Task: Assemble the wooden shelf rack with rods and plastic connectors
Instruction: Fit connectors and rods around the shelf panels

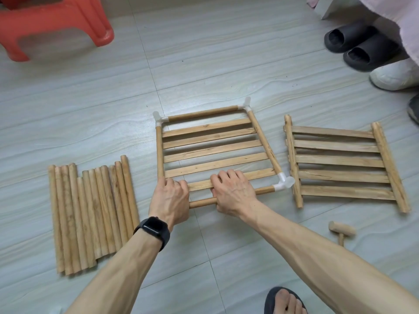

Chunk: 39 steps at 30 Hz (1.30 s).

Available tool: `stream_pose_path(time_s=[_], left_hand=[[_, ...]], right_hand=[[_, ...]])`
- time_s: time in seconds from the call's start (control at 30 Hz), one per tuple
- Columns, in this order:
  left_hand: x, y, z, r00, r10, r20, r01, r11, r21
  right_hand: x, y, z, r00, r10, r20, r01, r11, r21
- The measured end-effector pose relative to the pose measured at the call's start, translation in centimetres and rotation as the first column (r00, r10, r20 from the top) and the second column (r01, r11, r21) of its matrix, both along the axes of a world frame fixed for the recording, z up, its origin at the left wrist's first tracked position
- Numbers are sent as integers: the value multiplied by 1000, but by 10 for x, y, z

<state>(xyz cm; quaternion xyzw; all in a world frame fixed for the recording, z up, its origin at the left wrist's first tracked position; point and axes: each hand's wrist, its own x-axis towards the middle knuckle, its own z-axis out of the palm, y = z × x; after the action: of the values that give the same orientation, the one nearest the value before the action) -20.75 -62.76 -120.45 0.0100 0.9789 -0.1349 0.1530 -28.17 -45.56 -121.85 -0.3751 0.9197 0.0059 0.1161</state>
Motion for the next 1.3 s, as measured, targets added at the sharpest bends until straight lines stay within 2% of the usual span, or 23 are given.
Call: stream_pose_path(time_s=[0.13, 0.3, 0.37, 0.47, 0.63, 0.8, 0.9, 0.97, 1.0, 1.03, 1.1, 1.17, 1.3], left_hand=[[3, 0, -3, 999, 48, 8, -48, 999, 11], [18, 5, -21, 986, 128, 106, -135, 989, 61], [27, 3, -30, 989, 90, 122, -103, 988, 112], [39, -4, -40, 998, -2, 69, -11, 984, 176], [47, -12, -46, 998, 40, 37, -49, 965, 259], [47, -10, -48, 995, 90, 44, -99, 937, 334], [48, -10, -50, 994, 108, 35, -113, 930, 349], [48, -10, -52, 993, 114, 31, -118, 935, 335], [49, -9, -53, 993, 118, 28, -121, 936, 331], [50, -9, -54, 992, 127, 25, -128, 933, 338], [52, -8, -57, 987, 158, 33, -159, 915, 372], [56, -9, -60, 976, 207, 67, -216, 882, 419], [69, -16, -64, 957, 273, 95, -284, 831, 479]], right_hand=[[1, 3, -5, 1000, 6, 19, -6, 1000, 12], [7, 32, -19, 994, -50, 92, 43, 997, 71], [14, 48, -24, 989, -78, 123, 68, 994, 81], [32, 64, -31, 978, -107, 180, 101, 994, 40], [66, 77, -40, 973, -106, 204, 106, 994, 10], [70, 82, -36, 948, -195, 250, 230, 966, -118], [60, 86, -25, 908, -340, 245, 411, 838, -360], [45, 92, -18, 853, -503, 137, 506, 736, -449], [34, 96, -15, 800, -587, 125, 578, 699, -420], [21, 100, -12, 732, -660, 171, 673, 659, -337], [-7, 108, -9, 543, -765, 347, 828, 556, -69], [-26, 114, -11, 421, -786, 453, 853, 513, 99], [-33, 119, -16, 382, -739, 554, 858, 507, 85]])
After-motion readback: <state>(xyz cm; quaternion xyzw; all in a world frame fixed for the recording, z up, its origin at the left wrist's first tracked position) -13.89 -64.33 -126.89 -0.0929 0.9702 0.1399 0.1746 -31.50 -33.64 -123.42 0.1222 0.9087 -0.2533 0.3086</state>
